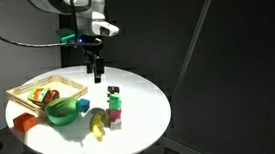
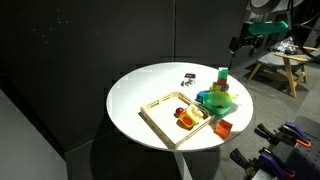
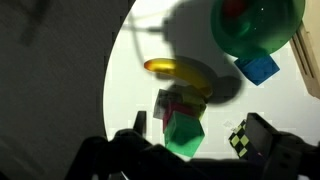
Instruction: Put the dark green block on the table
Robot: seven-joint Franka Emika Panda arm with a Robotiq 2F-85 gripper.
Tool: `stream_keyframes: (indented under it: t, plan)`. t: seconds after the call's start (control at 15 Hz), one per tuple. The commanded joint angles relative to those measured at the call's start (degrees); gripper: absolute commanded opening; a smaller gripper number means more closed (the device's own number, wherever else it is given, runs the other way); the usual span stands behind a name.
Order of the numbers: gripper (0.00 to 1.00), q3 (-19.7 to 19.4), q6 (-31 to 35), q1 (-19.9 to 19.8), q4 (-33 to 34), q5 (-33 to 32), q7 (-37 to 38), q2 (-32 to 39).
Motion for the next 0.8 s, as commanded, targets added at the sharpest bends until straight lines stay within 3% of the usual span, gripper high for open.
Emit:
stream_keyframes:
  t: [0.0, 0.73]
  plan:
    - [1.0, -0.1, -1.0, -0.6, 4.6, 1.8, 3.0, 4.1]
    - [1.0, -1.5, 1.8, -0.3, 14.1, 5.7, 5.1, 15.3]
